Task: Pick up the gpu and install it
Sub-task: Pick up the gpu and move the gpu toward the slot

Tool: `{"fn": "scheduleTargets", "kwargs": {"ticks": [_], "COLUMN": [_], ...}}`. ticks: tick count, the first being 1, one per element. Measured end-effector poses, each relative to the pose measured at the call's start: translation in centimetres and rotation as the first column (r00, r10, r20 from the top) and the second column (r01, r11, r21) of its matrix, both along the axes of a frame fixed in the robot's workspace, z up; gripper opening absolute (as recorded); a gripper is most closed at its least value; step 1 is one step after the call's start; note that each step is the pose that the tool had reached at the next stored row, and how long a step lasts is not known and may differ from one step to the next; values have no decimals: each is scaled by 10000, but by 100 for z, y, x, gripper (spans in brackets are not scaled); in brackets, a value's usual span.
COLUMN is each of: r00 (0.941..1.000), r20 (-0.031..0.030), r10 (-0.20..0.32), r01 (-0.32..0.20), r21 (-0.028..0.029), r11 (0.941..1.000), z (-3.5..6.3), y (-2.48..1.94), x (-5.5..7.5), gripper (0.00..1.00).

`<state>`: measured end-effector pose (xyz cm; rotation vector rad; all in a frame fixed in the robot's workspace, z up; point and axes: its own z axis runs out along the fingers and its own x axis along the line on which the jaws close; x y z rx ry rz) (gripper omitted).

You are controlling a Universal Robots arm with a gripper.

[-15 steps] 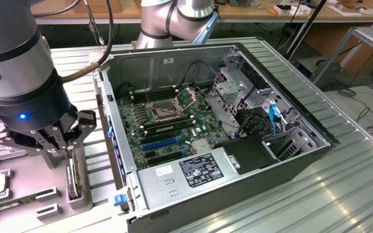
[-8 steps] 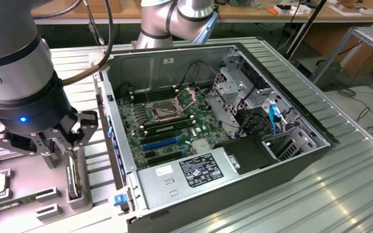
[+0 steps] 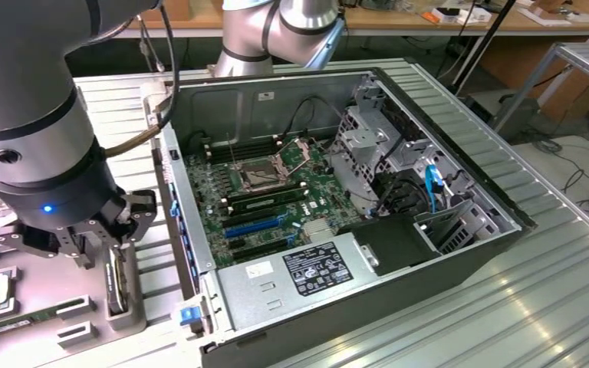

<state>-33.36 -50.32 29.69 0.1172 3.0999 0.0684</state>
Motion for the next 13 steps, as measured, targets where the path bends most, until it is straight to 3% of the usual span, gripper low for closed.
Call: {"fn": "scheduleTargets", "kwargs": {"ticks": [2, 6, 7, 9, 10, 13], "r00": [10000, 10000, 10000, 10000, 10000, 10000], "r20": [0, -1, 0, 0, -1, 0], "r10": [1, 3, 3, 5, 3, 3], "r01": [-1, -3, -3, -5, -3, -3], "r21": [34, 56, 112, 117, 120, 136], "r11": [10000, 10000, 9999, 9999, 9999, 9999], "z": [-107, -119, -167, -248, -275, -360], "y": [-1, -3, -3, 4, 14, 131], "x": [1, 1, 1, 2, 0, -87], "gripper": [37, 39, 45, 45, 45, 45]}}
